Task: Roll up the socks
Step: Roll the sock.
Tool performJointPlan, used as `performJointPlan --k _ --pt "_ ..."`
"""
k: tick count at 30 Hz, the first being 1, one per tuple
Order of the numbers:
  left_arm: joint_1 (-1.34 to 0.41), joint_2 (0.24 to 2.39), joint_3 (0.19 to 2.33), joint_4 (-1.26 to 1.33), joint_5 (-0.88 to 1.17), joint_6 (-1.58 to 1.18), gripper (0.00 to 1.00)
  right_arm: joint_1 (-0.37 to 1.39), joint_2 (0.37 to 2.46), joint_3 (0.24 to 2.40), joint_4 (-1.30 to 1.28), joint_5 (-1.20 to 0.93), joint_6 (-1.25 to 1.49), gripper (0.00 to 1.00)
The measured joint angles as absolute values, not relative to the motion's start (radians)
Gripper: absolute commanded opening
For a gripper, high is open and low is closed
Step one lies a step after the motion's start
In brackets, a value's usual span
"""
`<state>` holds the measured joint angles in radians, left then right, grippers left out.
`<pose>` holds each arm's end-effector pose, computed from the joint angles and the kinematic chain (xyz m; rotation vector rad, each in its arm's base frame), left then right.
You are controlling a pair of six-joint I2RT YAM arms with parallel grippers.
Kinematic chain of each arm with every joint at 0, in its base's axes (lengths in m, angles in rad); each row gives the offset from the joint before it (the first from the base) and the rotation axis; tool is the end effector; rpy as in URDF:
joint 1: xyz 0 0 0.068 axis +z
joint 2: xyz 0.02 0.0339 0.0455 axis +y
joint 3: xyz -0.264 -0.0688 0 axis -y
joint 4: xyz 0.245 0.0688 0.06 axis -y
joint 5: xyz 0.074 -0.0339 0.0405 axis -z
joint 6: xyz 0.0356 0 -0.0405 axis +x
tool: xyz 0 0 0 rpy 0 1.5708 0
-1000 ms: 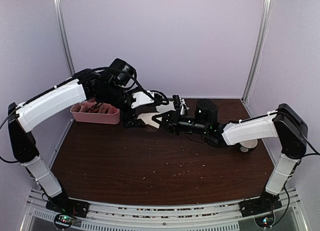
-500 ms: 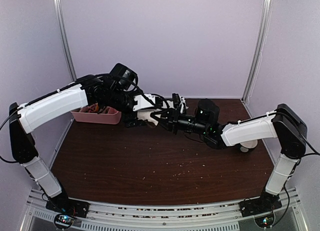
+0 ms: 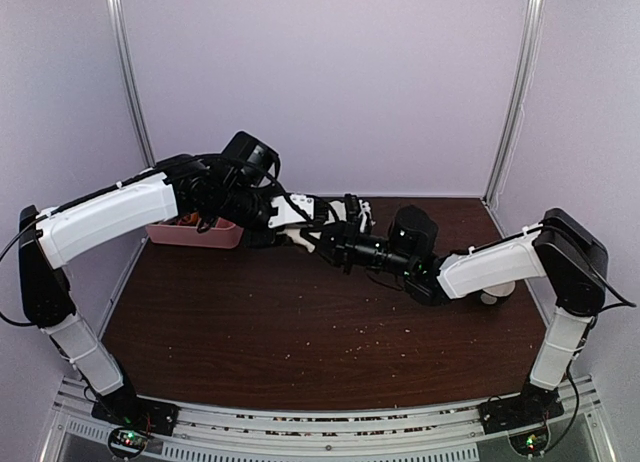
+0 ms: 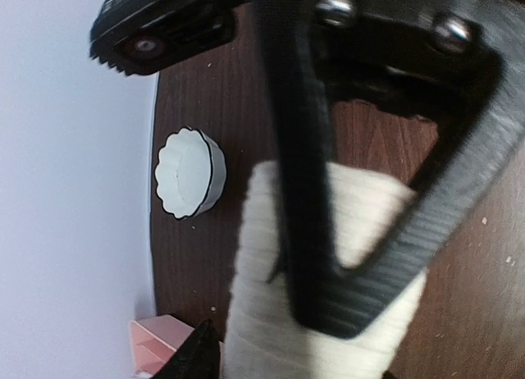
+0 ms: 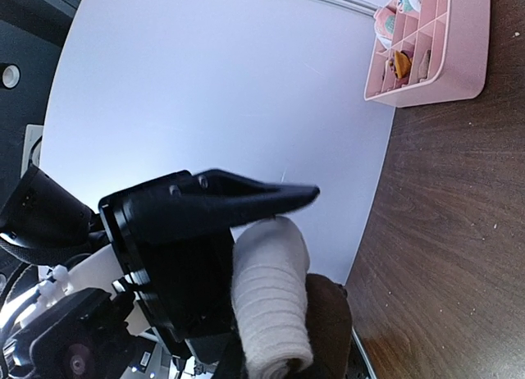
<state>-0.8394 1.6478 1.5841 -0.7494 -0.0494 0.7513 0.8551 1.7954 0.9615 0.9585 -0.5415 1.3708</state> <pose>0.2444 -0.2697 0.3414 1.6850 1.6846 0.0170 0.2431 0.3075 0.2427 -0.0894 1.9069 2.0743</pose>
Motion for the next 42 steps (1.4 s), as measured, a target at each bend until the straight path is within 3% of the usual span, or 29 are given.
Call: performJointPlan --k 2,9,13,16,25,29,35,42 --pt "-0.843 1.648 1.584 -0.752 -0.048 0.756 0.0 0.855 1.795 0.956 0.966 -0.533 1.382 0.0" --pt "-0.875 1.648 1.568 -0.751 -0.099 0.788 0.0 0.854 1.807 0.94 1.003 -0.514 1.429 0.02" --pt "-0.877 1.649 1.561 -0.758 -0.107 0.805 0.0 0.854 1.821 0.94 1.016 -0.519 1.435 0.31" --pt "-0.871 1.68 1.615 -0.843 -0.053 0.802 0.0 0.852 1.808 0.931 0.991 -0.527 1.368 0.43" --pt "-0.729 1.999 2.069 -1.315 0.505 0.709 0.0 0.869 1.461 0.813 0.624 -0.419 0.75 0.58" --pt "-0.673 2.096 2.169 -1.485 0.702 0.698 0.0 0.893 1.313 0.743 0.528 -0.356 0.502 0.71" --pt "-0.675 2.118 2.168 -1.599 0.825 0.689 0.0 0.939 1.275 0.799 0.357 -0.29 0.263 0.72" --pt "-0.682 2.118 2.16 -1.628 0.878 0.685 0.0 0.949 1.374 0.944 0.239 -0.296 0.161 0.71"
